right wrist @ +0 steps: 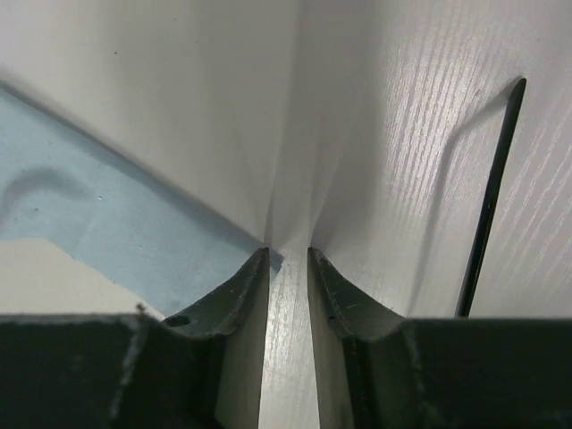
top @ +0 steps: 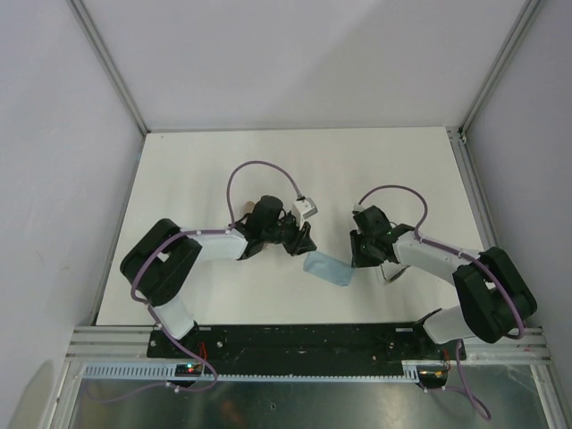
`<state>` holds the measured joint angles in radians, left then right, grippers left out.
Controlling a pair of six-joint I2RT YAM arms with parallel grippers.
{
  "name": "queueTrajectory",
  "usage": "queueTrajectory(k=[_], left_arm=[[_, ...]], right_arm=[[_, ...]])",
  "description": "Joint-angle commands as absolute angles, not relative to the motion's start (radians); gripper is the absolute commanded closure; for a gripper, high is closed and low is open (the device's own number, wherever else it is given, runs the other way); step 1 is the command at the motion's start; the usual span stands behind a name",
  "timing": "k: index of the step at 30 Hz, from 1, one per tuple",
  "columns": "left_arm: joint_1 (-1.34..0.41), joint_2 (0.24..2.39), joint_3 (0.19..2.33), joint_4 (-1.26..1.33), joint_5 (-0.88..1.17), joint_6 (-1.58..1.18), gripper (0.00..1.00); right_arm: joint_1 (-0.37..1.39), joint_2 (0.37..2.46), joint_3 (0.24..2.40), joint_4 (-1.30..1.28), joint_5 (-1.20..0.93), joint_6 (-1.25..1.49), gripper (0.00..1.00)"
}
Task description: Organize the sunglasses
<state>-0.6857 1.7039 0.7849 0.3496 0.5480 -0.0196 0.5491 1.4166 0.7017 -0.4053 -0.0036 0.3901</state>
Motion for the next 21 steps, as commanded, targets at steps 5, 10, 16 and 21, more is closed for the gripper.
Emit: queueTrajectory(k=[5,10,16,21], left_arm=[[-0.683,1.721,0.831,0.31,0.56,0.049,0.71],[-0.683,1.727,0.843,0.291,0.579,0.061,0.72],[-0.683,1.742,0.855,0.284,0.598,0.07,0.73],[-0.683,1.752,0.867,0.276,0.603,0.08,0.73]], right_arm=[[0.574,1.465,0.706,-0.393,-0.03,0.351,0.74],[0.599,1.465,0.705,-0.406,-0.036,0.355,0.72],[0.602,1.451,0.706,-0.424,-0.037,0.362,0.72],[0.605,1.446,0.706,-0.453,-0.006,0.391,0.75]])
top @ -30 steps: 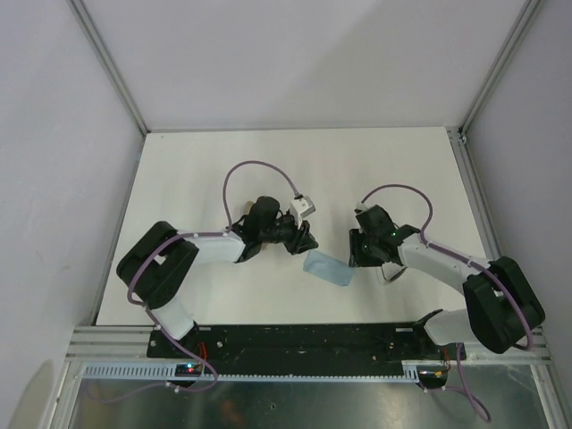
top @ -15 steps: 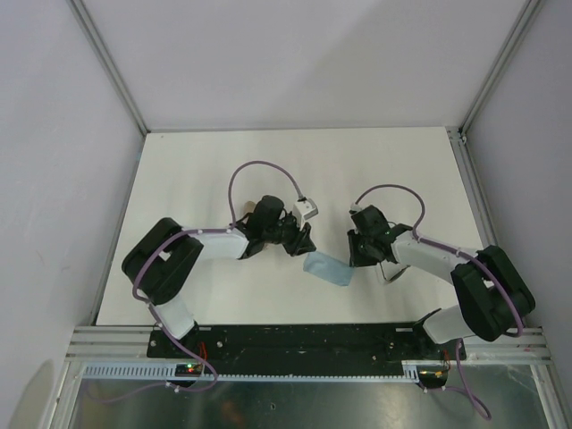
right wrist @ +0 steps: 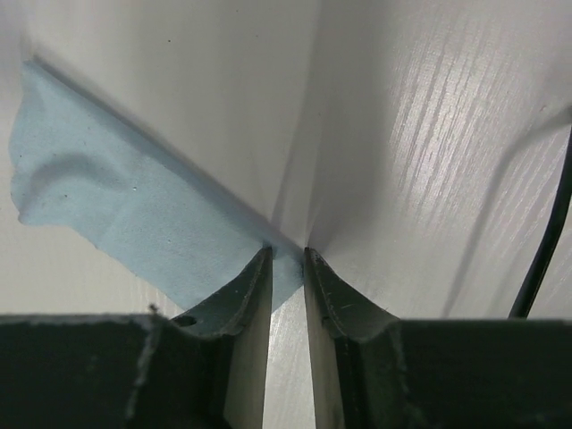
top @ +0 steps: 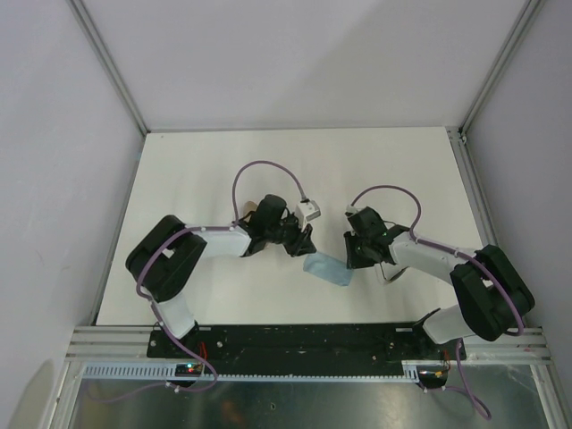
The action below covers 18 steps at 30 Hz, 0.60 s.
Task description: Organize the sunglasses
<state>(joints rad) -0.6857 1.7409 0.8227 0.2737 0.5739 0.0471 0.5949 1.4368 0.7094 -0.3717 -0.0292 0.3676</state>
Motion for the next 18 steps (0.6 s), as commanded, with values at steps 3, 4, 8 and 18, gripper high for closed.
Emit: queueTrajectory(k=[3,4,8,18], left_arm=[[-0.683,1.756,0.875,0.272,0.615,0.091,0.73],[-0.684,1.758,0.878,0.271,0.619,0.094,0.73],[-0.685,1.77,0.886,0.267,0.658,0.109,0.74],[-0.684,1.829,0.934,0.205,0.729,0.153,0.75]], right_arm=[[0.609,1.445,0.705,-0.465,-0.001,0.402,0.78],[0.609,1.445,0.705,-0.467,0.0,0.404,0.78],[0.614,1.438,0.704,-0.474,0.0,0.409,0.87],[0.579,1.437,0.714,-0.459,-0.001,0.396,1.0]])
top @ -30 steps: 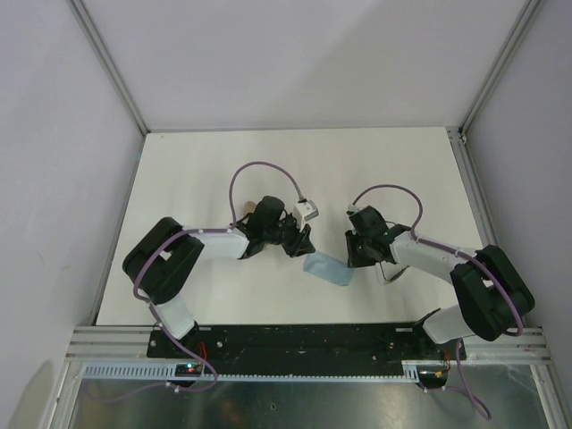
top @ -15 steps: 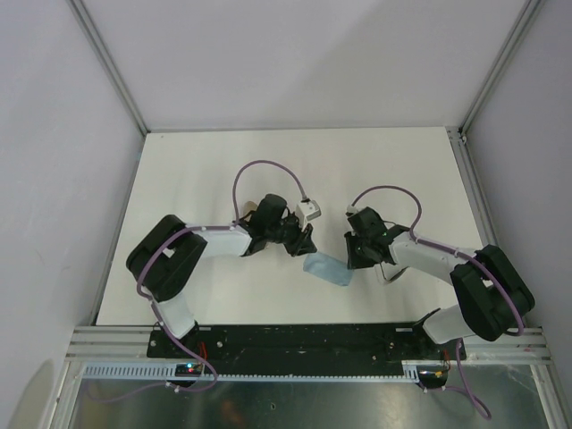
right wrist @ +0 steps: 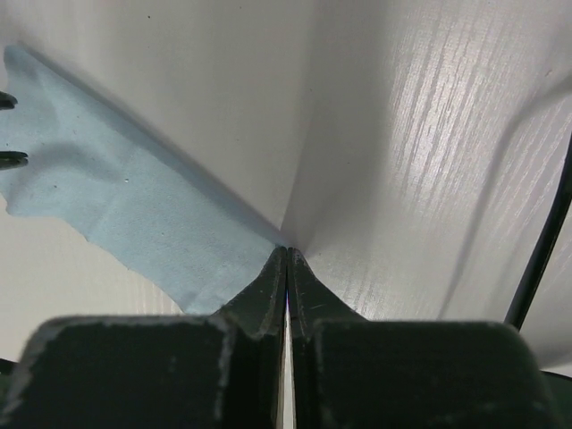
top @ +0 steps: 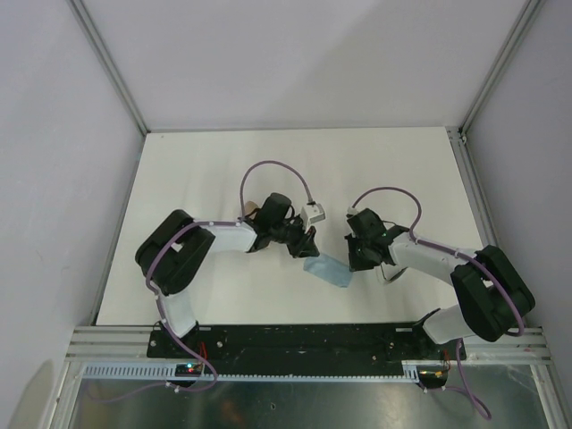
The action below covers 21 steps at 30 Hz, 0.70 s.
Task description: Organize the sunglasses
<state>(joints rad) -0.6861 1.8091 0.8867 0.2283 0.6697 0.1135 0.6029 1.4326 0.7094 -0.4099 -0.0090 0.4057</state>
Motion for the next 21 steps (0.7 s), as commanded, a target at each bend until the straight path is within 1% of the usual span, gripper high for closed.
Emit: queueTrajectory(k=[1,11,14,16,18,21], left_arm=[[-0.685,1.834,0.94,0.198,0.73,0.156,0.75],[-0.685,1.885,0.979,0.136,0.713,0.18,0.75],[-0.69,1.885,0.972,0.131,0.686,0.188,0.73],[-0.692,1.883,0.969,0.127,0.661,0.19,0.74],[-0.692,1.88,0.967,0.124,0.652,0.191,0.78],[-0.693,1.88,0.968,0.123,0.645,0.189,0.92]], right_arm=[[0.573,1.441,0.721,-0.459,-0.001,0.39,1.0],[0.564,1.473,0.76,-0.467,0.0,0.362,1.0],[0.563,1.475,0.763,-0.466,-0.001,0.359,1.0],[0.562,1.474,0.765,-0.468,-0.001,0.358,1.0],[0.56,1.475,0.765,-0.468,-0.002,0.356,1.0],[0.557,1.476,0.766,-0.465,-0.006,0.356,1.0]])
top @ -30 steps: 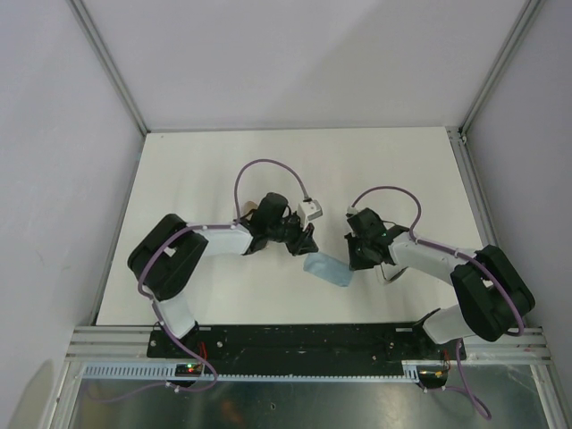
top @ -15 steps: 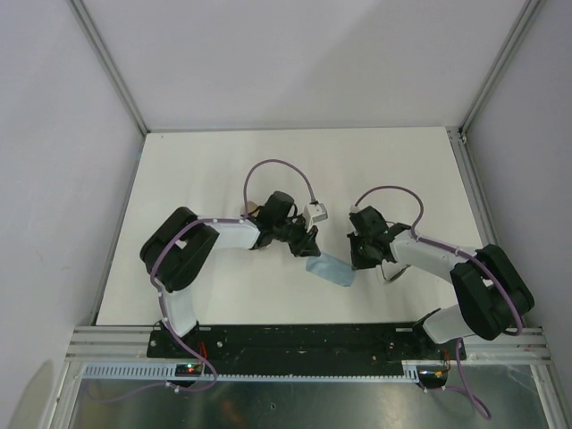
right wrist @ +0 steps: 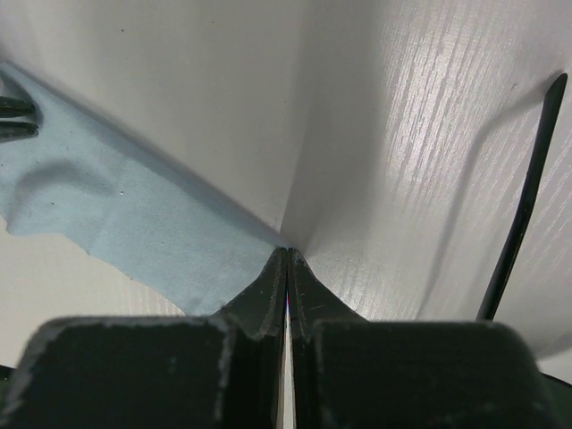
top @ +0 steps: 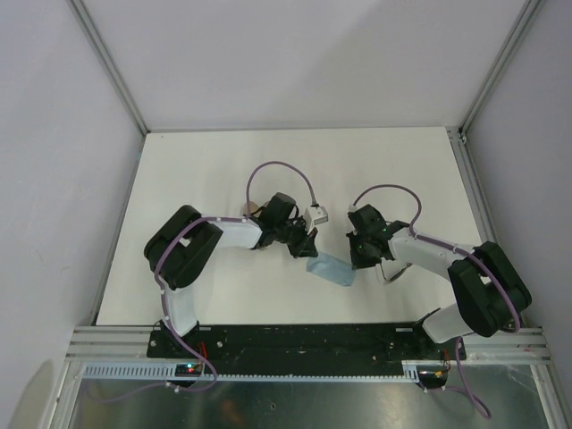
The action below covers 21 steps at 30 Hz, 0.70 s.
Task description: Organize the sunglasses
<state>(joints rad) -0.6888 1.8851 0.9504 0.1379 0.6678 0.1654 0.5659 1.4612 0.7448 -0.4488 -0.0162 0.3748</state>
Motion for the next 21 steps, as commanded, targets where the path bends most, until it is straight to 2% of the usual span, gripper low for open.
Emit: queueTrajectory(k=[1,8,17,21], left_arm=[[-0.693,1.882,0.972,0.123,0.648,0.187,0.96],[-0.693,1.872,0.987,0.133,0.642,0.16,1.0],[-0.696,1.784,0.979,0.154,0.54,0.133,0.75],[-0.695,1.805,0.993,0.155,0.528,0.136,0.69]], right_arm=[[0.557,1.477,0.767,-0.464,-0.008,0.355,1.0],[0.556,1.479,0.775,-0.466,-0.015,0.352,1.0],[0.557,1.486,0.778,-0.467,-0.014,0.347,1.0],[0.557,1.491,0.778,-0.464,-0.018,0.344,1.0]])
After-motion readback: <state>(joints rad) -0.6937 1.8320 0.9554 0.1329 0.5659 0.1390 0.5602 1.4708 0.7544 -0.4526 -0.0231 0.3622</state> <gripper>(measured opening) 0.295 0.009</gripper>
